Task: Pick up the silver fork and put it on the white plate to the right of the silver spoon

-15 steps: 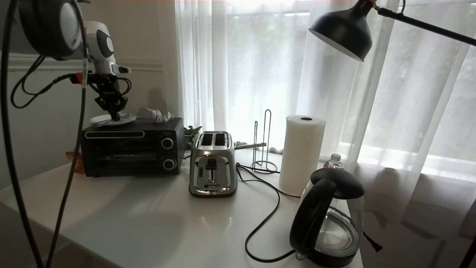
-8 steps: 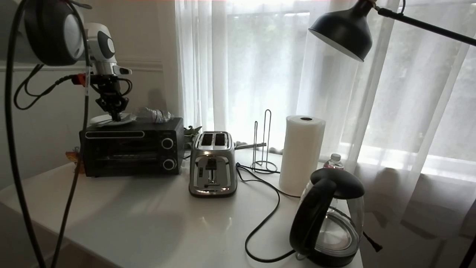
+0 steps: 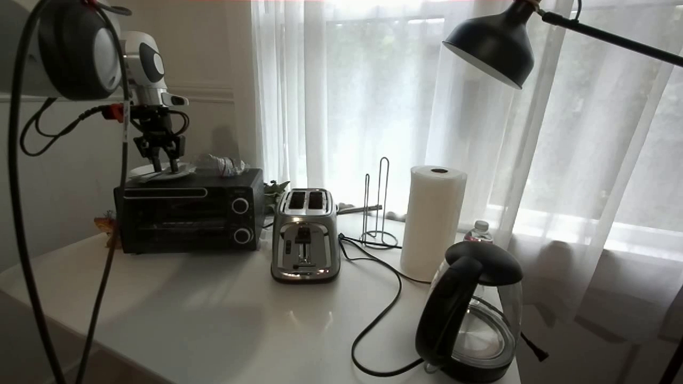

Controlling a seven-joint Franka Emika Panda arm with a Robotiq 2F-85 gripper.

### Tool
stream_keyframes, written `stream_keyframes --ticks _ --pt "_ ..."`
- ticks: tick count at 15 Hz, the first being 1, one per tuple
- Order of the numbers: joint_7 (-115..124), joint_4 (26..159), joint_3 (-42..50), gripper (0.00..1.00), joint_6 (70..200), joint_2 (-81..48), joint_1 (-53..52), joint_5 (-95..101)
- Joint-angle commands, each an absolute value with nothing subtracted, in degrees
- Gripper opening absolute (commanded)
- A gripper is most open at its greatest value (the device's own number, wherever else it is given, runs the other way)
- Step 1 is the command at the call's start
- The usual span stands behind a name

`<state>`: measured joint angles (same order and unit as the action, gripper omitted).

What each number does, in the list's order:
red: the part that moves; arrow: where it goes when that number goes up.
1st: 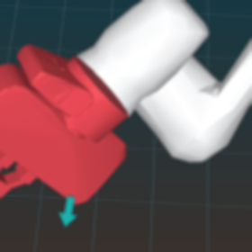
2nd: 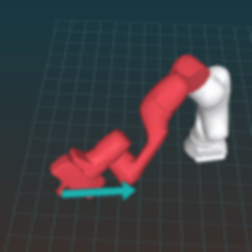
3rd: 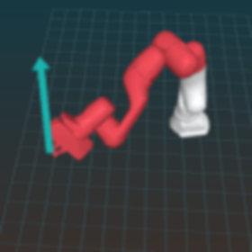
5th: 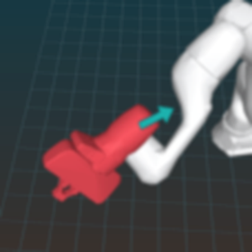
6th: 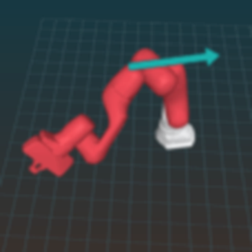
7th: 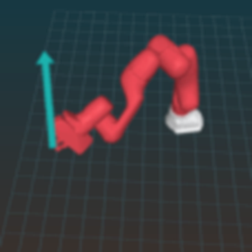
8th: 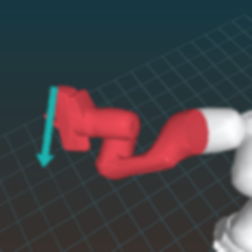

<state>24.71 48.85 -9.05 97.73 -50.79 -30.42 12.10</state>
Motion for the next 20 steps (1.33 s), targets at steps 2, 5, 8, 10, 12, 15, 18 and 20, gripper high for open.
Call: stream_keyframes --ticks 2,5,8,10,12,15,18,20 --pt "24.2 45.0 -8.6 0.60 94.7 -51.0 -31.9 13.5" --pt "24.6 44.7 -8.7 0.77 93.6 -49.3 -32.4 13.7" --pt "25.1 45.7 -9.0 1.00 90.8 -46.5 -33.4 13.5" --pt "24.6 47.5 -8.9 1.00 88.9 -43.9 -34.8 14.5" --pt "24.9 49.6 -9.2 1.00 88.2 -41.3 -36.3 14.8" --pt "25.6 54.5 -9.3 1.00 88.6 -36.9 -38.5 15.1" --pt "25.5 62.9 -9.5 1.00 93.1 -30.4 -39.7 16.1" --pt "25.1 67.4 -9.8 1.00 96.8 -26.7 -39.6 16.2"
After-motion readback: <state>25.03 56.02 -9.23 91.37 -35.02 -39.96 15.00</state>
